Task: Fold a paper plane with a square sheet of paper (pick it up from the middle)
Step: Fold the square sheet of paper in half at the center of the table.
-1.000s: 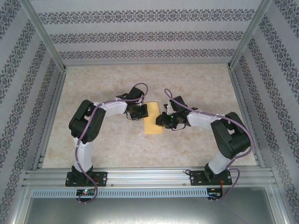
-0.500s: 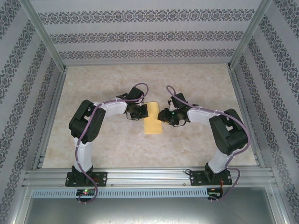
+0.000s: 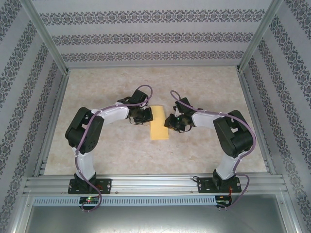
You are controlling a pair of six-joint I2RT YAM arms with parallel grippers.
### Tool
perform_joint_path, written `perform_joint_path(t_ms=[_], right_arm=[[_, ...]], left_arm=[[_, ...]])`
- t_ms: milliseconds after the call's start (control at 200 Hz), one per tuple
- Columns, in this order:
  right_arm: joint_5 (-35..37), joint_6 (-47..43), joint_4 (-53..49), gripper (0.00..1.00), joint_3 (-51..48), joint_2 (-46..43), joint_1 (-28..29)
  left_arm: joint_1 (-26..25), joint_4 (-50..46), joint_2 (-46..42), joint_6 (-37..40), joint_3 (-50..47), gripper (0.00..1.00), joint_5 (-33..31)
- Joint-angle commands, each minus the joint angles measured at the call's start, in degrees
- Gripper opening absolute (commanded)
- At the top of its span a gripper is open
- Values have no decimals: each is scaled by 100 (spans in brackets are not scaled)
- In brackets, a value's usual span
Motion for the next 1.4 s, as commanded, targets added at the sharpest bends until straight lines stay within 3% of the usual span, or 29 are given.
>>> perform_joint_path(t_ms=[0,215,505,1024,1399], right_arm=[[180,152,-162,26,112,116,186],[797,466,-696,26,302,191,382],[1516,708,-1548,29,758,474,687],[1844,974,-1934,38,1049,691,922],[1806,1129,-1856,36,1078,798,1027]], left_arm=[[-83,-115,-192,57,-119,10,-142],[-146,-8,-26,37,-6,11,236],[-211,-63,-81,-59,-42,14,0],[-228,158,255,-233,38,16,232],[-241,411,460,-520,61,16,488]])
